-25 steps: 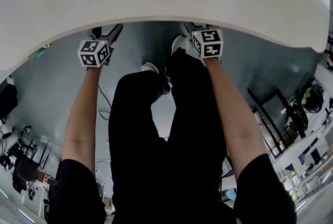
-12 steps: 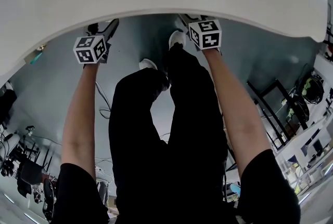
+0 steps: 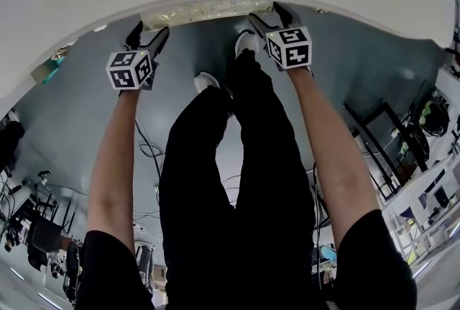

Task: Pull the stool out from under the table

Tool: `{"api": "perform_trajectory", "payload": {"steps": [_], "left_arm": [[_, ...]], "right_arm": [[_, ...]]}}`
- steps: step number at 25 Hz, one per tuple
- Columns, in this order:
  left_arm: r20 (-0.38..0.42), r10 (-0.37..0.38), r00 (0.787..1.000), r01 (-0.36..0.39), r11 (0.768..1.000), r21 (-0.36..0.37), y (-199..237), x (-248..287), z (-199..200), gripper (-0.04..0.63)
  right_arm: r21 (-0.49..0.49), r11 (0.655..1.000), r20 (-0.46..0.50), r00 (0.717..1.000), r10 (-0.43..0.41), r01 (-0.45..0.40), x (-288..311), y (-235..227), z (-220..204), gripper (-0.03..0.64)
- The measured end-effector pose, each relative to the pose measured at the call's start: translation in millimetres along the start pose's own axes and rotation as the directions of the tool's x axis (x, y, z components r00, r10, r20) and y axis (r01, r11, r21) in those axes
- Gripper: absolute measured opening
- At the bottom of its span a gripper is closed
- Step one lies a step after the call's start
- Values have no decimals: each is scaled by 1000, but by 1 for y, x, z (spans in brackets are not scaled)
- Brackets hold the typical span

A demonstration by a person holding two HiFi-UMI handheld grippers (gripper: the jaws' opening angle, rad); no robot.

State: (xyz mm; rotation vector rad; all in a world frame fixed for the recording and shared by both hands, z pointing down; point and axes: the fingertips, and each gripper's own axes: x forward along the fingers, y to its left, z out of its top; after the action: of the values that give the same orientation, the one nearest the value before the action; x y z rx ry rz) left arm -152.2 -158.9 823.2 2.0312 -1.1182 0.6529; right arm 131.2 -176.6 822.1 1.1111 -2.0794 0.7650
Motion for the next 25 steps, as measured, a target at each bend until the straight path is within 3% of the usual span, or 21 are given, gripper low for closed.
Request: {"api": "perform_trajectory", "payload": {"steps": [9, 14, 25], "left_arm": [[-74, -11, 997, 12, 1000, 15, -3, -16, -24, 353], [-103, -7, 995, 8, 1000, 9, -17, -29, -48, 353], [-140, 14, 990, -13, 1000, 5, -33, -47, -78, 351]], "right_arm": [[25, 1000, -51, 999, -2, 4, -14, 23, -27, 318], [-52, 998, -124, 992, -31, 24, -28, 35, -51, 318], [2, 1000, -176, 984, -22, 22, -47, 49, -79, 318]]}}
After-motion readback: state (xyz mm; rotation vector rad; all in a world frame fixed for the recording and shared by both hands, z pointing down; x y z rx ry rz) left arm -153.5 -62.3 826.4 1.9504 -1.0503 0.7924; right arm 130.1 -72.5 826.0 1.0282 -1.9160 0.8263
